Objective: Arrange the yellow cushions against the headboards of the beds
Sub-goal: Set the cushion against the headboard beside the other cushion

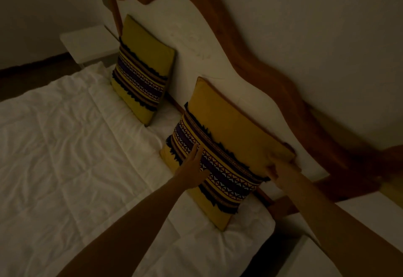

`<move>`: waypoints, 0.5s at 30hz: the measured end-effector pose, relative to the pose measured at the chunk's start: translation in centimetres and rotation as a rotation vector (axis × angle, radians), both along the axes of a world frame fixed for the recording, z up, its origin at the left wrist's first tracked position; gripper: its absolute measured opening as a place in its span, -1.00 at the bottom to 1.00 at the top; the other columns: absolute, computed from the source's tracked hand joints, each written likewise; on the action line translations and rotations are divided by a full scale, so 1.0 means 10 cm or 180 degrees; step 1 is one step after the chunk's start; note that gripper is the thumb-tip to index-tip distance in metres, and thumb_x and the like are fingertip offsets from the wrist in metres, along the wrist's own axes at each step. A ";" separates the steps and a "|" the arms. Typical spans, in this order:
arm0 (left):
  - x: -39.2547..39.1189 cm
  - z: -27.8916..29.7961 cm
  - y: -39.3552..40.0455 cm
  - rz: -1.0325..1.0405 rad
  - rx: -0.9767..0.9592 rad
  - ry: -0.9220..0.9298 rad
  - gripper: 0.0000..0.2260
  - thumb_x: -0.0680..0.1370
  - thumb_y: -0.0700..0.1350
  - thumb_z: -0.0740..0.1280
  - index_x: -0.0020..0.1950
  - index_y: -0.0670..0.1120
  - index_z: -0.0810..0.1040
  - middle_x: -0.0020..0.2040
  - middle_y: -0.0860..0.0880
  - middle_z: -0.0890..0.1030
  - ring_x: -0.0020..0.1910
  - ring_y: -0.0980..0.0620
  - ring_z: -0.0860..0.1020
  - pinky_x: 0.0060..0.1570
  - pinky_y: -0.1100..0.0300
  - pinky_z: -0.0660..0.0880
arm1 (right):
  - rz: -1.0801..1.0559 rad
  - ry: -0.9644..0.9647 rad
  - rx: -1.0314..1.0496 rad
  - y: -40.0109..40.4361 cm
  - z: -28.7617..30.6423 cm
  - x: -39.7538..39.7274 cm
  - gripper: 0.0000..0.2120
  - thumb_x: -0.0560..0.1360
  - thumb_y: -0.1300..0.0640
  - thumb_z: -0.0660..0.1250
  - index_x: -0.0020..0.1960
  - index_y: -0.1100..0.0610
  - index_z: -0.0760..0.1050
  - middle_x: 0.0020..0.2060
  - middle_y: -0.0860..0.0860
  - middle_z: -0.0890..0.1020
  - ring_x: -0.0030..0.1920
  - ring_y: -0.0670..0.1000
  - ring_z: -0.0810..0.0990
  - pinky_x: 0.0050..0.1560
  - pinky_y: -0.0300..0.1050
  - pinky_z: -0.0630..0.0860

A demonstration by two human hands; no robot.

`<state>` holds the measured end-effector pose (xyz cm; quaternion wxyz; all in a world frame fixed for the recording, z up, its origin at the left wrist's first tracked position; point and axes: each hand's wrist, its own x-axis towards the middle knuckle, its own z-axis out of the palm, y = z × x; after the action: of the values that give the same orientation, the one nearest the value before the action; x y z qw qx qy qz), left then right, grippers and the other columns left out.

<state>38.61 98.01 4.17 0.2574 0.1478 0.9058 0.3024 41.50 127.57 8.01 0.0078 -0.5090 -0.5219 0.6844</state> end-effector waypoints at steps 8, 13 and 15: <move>-0.08 0.06 -0.14 -0.0209 -0.0255 0.0281 -0.16 0.61 0.07 0.29 0.63 0.02 -0.28 0.65 -0.01 -0.26 0.55 -0.24 0.25 0.41 -0.15 0.36 | -0.0583 0.0803 0.0191 -0.27 -0.06 0.25 -0.42 0.56 0.12 0.40 0.53 0.02 0.29 0.40 0.02 0.43 0.09 0.03 0.57 0.11 0.00 0.57; -0.16 0.08 -0.41 -0.0061 -0.0320 0.0387 -0.18 0.62 0.07 0.27 0.63 -0.05 -0.26 0.66 -0.05 -0.21 0.63 -0.14 0.02 0.51 -0.10 0.23 | -0.0876 0.0652 0.0652 -0.34 -0.12 0.36 -0.46 0.57 0.15 0.37 0.51 0.10 0.31 0.41 0.10 0.43 0.03 0.01 0.54 0.02 -0.04 0.53; -0.16 0.08 -0.54 0.0024 -0.0289 0.0417 -0.18 0.61 0.07 0.27 0.63 -0.07 -0.23 0.66 -0.07 -0.18 0.63 -0.13 -0.01 0.53 -0.12 0.20 | -0.0854 0.0729 0.0876 -0.40 -0.13 0.35 -0.54 0.57 0.13 0.38 0.44 0.09 0.38 0.32 0.09 0.49 0.04 0.04 0.55 0.05 0.02 0.57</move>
<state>36.98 92.58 4.95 0.2028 0.1521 0.9340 0.2516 44.97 123.53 6.76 0.2274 -0.4870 -0.5337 0.6529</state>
